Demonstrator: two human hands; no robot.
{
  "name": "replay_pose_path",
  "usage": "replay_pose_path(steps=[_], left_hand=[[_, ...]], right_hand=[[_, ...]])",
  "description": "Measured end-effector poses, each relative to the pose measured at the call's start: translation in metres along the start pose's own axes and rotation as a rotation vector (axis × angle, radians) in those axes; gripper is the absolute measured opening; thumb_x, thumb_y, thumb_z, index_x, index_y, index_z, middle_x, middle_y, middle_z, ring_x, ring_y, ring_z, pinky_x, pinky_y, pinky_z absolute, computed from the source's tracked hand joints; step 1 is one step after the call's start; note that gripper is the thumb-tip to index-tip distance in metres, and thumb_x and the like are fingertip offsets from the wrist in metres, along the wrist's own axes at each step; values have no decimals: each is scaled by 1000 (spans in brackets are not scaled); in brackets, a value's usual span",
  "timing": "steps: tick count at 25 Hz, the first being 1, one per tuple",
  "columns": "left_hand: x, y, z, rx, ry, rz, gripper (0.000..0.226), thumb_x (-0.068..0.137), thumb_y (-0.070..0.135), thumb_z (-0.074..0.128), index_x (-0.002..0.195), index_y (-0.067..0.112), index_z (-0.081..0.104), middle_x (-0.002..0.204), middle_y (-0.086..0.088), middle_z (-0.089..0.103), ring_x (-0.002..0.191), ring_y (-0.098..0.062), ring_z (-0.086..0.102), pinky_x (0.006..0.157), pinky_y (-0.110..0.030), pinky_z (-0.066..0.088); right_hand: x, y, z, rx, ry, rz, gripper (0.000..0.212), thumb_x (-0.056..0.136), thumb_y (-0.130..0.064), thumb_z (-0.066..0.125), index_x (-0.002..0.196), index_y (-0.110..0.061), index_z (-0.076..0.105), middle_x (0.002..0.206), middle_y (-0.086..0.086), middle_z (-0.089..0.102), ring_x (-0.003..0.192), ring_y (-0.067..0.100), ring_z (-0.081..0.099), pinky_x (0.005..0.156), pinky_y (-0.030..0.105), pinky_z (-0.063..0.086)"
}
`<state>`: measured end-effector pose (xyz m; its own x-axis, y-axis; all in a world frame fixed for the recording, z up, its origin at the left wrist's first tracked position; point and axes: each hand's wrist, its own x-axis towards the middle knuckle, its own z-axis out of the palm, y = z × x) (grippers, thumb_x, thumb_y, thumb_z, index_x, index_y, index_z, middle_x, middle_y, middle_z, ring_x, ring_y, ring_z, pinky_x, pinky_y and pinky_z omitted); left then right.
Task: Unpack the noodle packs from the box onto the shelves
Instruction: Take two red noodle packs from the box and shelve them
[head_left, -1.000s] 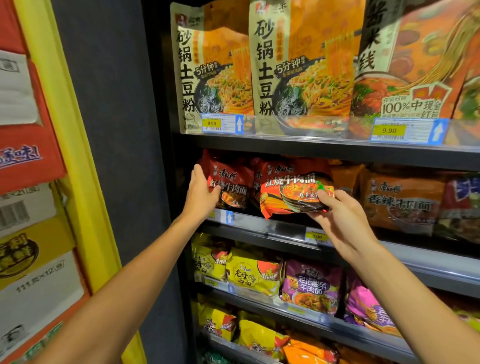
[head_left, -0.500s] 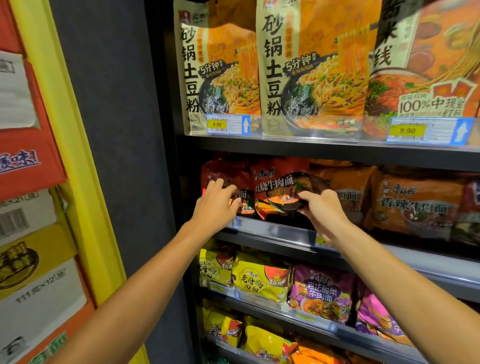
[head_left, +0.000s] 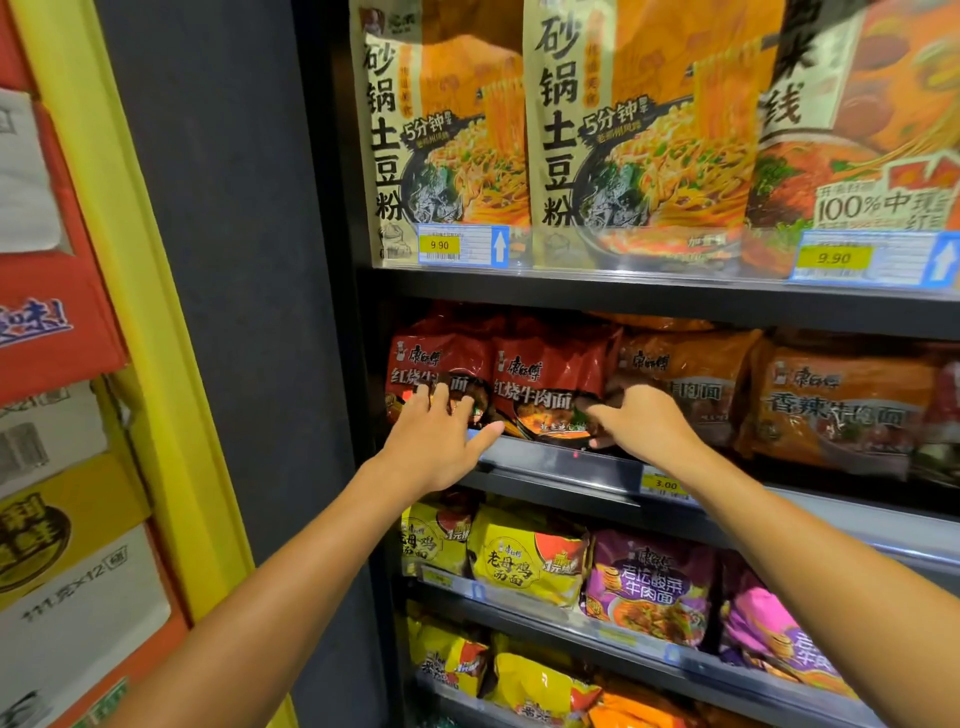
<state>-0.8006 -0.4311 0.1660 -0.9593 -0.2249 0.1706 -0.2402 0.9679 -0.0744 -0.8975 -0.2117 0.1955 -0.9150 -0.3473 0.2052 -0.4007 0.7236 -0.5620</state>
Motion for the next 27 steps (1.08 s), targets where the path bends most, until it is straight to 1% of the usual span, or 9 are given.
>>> replay_pose_path(steps=[4,6,9,11,14,16,19,22,27], left_hand=[[1,-6,7,-84,-2,-28,79,96,69,9,157,21,15,164,-17,2,151,-35,-3,123,-48,1],[-4,-9,8,-79,82,-14,74,97,67,11,156,23,21,164,-15,8,151,-34,5,123,-47,6],[-12,-12,11,-89,224,13,69,99,64,17,150,22,38,155,-13,28,141,-32,28,118,-42,20],[-12,-12,13,-79,205,35,71,98,64,14,147,21,41,150,-13,37,138,-30,35,115,-42,24],[-1,-12,19,-21,99,45,92,89,73,-5,150,19,37,155,-19,34,144,-34,29,118,-46,20],[6,-15,19,17,69,52,104,81,75,-19,151,21,35,154,-19,35,142,-36,30,117,-48,20],[12,-16,17,-37,35,20,84,92,70,1,152,21,34,155,-18,34,143,-38,29,119,-49,17],[8,-20,17,-71,26,33,90,88,74,-3,153,23,32,158,-13,31,146,-33,25,121,-47,17],[-19,-17,6,-211,261,135,64,101,58,28,149,18,39,157,-6,35,145,-25,29,118,-40,23]], right_hand=[[2,4,-1,-168,47,7,51,95,-45,58,59,-10,53,53,2,57,53,19,55,54,32,39],[-4,12,-7,-254,203,-46,49,93,-45,63,62,-10,48,57,3,53,55,21,52,53,33,39],[-17,16,-7,-342,353,-513,21,95,-39,59,98,-18,59,93,-1,61,83,22,59,68,34,49],[-22,11,-1,-411,198,-794,30,101,-40,46,122,-28,63,128,-4,57,112,18,52,90,33,49],[-19,-2,11,-504,-8,-582,46,105,-49,28,141,-37,53,153,-3,41,134,23,36,105,39,40],[-16,-8,15,-534,-29,-500,48,105,-51,26,146,-37,47,154,-1,40,136,25,37,106,39,37],[-16,-17,16,-511,-43,-481,48,105,-52,29,146,-35,46,150,-1,45,134,25,40,104,40,39],[-21,-17,14,-432,29,-501,46,104,-49,38,144,-31,51,143,-3,53,130,22,44,101,39,42],[-43,1,4,-293,188,-537,41,101,-41,51,139,-27,56,141,-5,56,133,15,44,105,37,45]])
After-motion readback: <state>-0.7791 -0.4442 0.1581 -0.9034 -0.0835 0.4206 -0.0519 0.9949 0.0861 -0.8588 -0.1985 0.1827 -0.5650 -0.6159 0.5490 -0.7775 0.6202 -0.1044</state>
